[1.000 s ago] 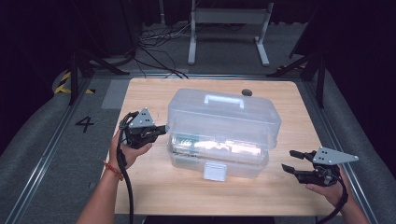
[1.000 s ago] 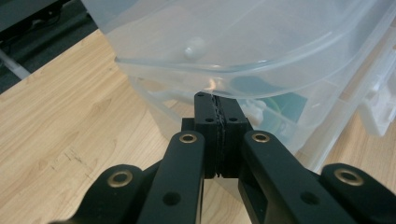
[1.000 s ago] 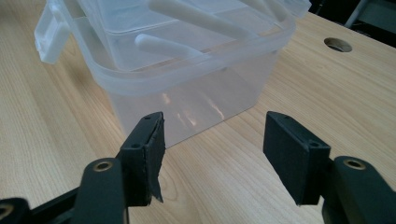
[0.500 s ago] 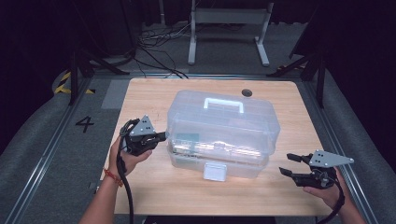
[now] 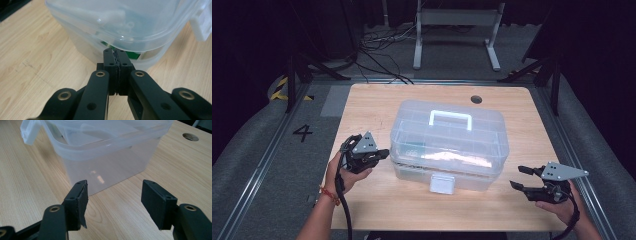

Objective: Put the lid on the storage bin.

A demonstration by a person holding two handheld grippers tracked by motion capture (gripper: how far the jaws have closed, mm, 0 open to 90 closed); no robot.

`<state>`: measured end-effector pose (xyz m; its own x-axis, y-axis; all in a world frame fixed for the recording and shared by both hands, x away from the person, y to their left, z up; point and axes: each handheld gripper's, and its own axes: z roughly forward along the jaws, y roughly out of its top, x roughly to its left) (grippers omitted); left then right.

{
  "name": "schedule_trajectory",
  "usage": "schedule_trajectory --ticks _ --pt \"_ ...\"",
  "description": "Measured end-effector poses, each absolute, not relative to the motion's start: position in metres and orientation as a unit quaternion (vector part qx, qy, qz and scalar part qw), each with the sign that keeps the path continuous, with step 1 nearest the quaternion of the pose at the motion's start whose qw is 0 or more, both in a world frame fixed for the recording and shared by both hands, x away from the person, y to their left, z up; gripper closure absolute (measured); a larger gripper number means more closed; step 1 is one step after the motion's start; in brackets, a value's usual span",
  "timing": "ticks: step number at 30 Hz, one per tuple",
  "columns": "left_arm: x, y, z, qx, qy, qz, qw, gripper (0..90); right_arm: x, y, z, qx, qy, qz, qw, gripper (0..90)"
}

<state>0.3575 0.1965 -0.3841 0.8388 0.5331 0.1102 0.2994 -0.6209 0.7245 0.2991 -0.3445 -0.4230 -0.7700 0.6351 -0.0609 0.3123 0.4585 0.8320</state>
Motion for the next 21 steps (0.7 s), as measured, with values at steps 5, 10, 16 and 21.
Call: schedule_trajectory --ticks 5,10,16,21 --pt "0.353 0.202 -0.382 0.882 0.234 0.155 0.379 84.5 0.299 -0.343 -0.423 0.285 0.835 0.431 0.189 38.9" --pt "0.341 0.203 -0.393 0.896 0.236 0.174 0.333 75.5 0.298 -0.346 -0.420 0.282 0.836 0.426 0.201 38.2" --pt "0.328 0.214 -0.409 0.900 0.248 0.174 0.313 66.2 0.297 -0.352 -0.415 0.284 0.841 0.405 0.219 37.5" --pt "0.320 0.217 -0.428 0.910 0.248 0.171 0.283 49.9 0.296 -0.361 -0.421 0.294 0.846 0.384 0.225 36.9"
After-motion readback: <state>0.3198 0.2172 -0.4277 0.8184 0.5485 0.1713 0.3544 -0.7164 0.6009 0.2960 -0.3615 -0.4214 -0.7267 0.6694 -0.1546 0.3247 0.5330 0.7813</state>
